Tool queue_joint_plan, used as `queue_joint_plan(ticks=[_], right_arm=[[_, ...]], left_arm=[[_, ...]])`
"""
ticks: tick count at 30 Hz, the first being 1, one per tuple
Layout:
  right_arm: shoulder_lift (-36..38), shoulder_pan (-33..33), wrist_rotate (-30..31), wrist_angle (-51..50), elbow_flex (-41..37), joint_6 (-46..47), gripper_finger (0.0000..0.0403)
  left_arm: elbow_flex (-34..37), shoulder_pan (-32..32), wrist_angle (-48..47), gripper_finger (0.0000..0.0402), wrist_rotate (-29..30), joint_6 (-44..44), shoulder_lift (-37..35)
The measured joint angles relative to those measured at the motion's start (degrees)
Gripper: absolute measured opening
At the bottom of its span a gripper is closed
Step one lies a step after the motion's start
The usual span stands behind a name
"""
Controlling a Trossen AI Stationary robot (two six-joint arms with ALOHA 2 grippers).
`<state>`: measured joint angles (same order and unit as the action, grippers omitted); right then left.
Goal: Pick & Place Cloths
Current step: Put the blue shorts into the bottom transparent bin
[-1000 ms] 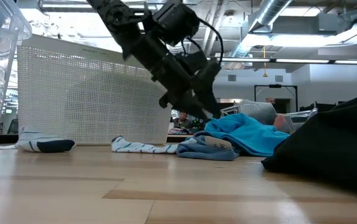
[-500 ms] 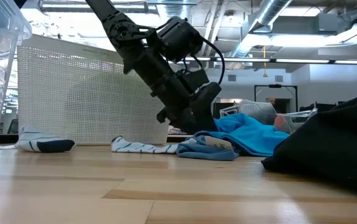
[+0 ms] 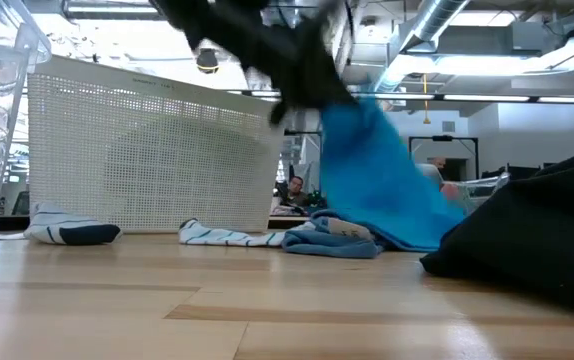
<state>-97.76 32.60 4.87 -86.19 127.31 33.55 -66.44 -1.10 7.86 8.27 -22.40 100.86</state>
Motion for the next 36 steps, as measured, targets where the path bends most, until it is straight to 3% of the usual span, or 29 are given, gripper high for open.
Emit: queue_joint_plan(ticks=[4, 8, 11, 17, 20, 28, 31, 36], right_arm=[[0.0, 1.1, 3.07, 0.31, 0.0, 0.39, 0.0249], [0.0, 0.69, 4.08, 2.48, 0.0, 0.39, 0.0249], [0.0, -0.13, 4.21, 3.97, 0.0, 0.39, 0.0249], [0.0, -1.5, 4.2, 5.82, 0.0, -0.52, 0.0249], [0.0, -2.65, 4.2, 6.4, 0.0, -0.51, 0.0249], [0.0, -4.19, 4.22, 6.53, 0.0, -1.79, 0.0249], [0.0, -4.67, 4.28, 6.56, 0.0, -3.53, 0.0249], [0.0, -4.77, 4.47, 6.58, 0.0, -3.07, 0.0249]], left_arm=[[-0.03, -3.5, 0.19, 0.0001, 5.06, 4.57, -10.3], [0.05, -5.06, -0.47, 0.0001, 4.29, 7.6, -19.49], [0.05, -6.46, -0.09, 0.0001, -0.63, 9.04, -27.25], [-0.04, -11.5, -0.89, 0.0, -16.5, 8.62, -40.99], [-0.04, -14.42, -3.27, 0.0, -19.61, 4.75, -46.52], [0.01, -23.84, -19.7, 0.0, -22.64, -14.57, -53.77], [0.01, -27.12, -22.81, 0.0, -20.67, -19.77, -54.01], [0.01, -30.8, -33.8, 0.0, -15.09, -20.08, -52.47]])
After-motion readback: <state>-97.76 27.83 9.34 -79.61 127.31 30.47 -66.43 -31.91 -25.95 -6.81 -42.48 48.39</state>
